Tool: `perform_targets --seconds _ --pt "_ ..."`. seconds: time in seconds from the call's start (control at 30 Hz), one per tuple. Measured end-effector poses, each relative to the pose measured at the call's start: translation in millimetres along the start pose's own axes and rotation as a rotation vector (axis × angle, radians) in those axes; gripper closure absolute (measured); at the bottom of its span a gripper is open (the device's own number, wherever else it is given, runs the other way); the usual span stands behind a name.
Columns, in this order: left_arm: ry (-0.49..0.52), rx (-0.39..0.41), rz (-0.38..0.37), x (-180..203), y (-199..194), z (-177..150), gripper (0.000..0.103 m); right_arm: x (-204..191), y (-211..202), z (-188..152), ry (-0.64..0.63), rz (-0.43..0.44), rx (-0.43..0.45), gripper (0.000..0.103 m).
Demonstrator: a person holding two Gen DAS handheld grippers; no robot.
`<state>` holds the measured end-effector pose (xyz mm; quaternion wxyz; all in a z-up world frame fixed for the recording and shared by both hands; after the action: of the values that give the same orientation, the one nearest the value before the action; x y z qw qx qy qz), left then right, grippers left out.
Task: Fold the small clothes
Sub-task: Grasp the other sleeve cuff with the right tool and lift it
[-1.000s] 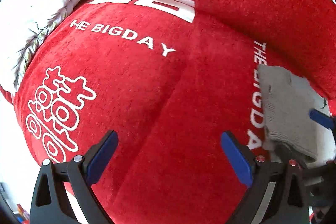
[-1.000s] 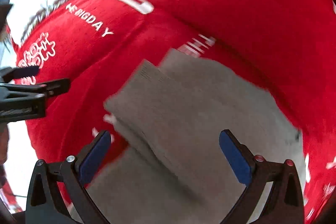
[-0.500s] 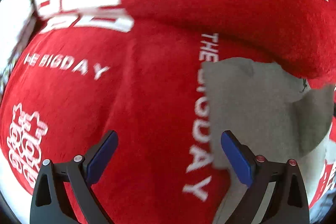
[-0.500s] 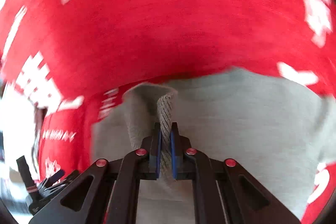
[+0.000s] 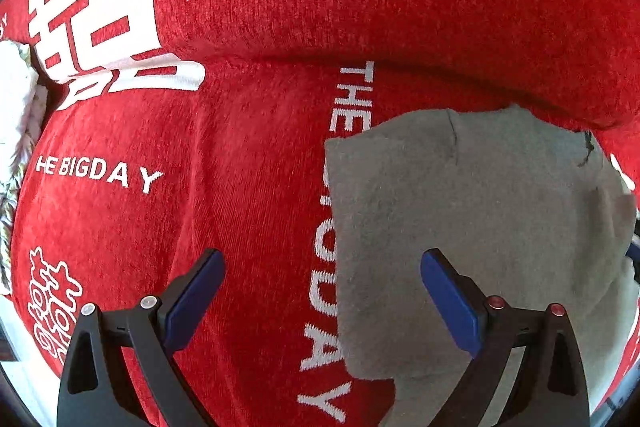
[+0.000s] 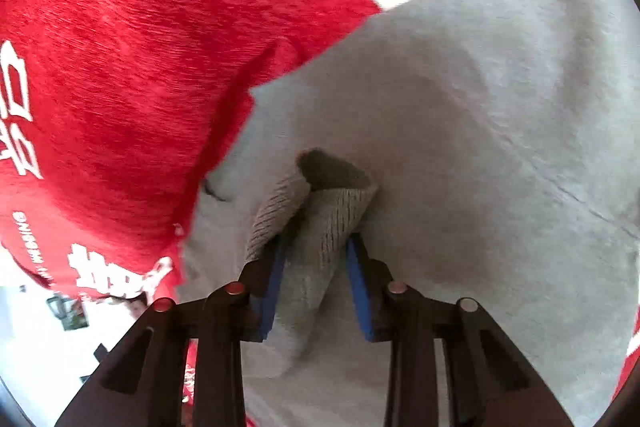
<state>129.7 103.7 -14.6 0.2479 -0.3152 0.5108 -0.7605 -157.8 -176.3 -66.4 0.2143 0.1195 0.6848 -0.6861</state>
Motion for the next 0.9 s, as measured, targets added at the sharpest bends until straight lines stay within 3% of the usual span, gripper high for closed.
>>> perform_targets --seconds 0.03,0.07,0.1,0.2,0.3,0.33,0.4,0.53,0.6,0.77,0.83,0.9 --pt "-0.010 0.004 0.002 0.1 -0.6 1.0 0.004 3.5 -0.4 -0.3 0.008 0.000 -0.004 0.059" --pt "-0.016 0.005 0.004 -0.7 -0.1 1.0 0.004 11.1 -3.1 -1.0 0.031 0.009 -0.004 0.040" --pt "-0.021 0.003 0.005 -0.6 0.8 0.4 0.004 18.5 -3.2 -3.6 0.067 0.044 -0.005 0.033" --pt "-0.027 -0.024 0.024 0.5 9.6 -3.8 0.004 40.6 7.2 -15.0 0.189 0.208 -0.058 0.033" --pt "-0.033 -0.040 0.037 5.2 15.7 -7.4 0.004 37.3 17.0 -12.3 0.208 0.287 -0.078 0.033" --pt "-0.037 -0.039 0.038 7.4 16.0 -7.7 0.004 31.5 20.1 -8.8 0.208 0.307 -0.086 0.035" --pt "-0.029 -0.032 0.052 11.9 13.8 -6.5 0.004 20.1 23.8 -2.0 0.202 0.332 -0.096 0.091" --pt "0.003 0.007 0.069 14.8 0.5 -1.3 0.004 5.6 -10.8 10.1 0.099 0.254 0.026 0.092" --pt "0.007 0.005 0.073 11.2 -1.7 0.3 0.004 10.0 -27.3 14.9 0.011 0.172 0.078 0.091" --pt "-0.005 -0.007 0.111 -2.1 0.2 3.4 0.004 35.9 -13.7 25.8 0.012 0.015 0.037 0.087" --pt "-0.016 -0.009 0.103 -6.5 0.5 4.1 0.004 45.3 -7.9 22.9 0.046 -0.022 0.026 0.081" --pt "-0.026 -0.020 0.072 -8.9 5.0 5.0 0.004 50.6 -5.9 17.4 0.075 -0.004 0.011 0.056"
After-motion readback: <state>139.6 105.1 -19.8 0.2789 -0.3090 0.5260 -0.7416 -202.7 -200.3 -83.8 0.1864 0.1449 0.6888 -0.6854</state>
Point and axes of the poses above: each gripper's, at about its wrist camera, not at the fingertips, and y roughly the way its jaws point, x to its right, z to its top, the point moved 2 cm from there along y, roughly the way its jaws point, and after that the axes turned 15 degrees about -z, right-handed, at the moved point
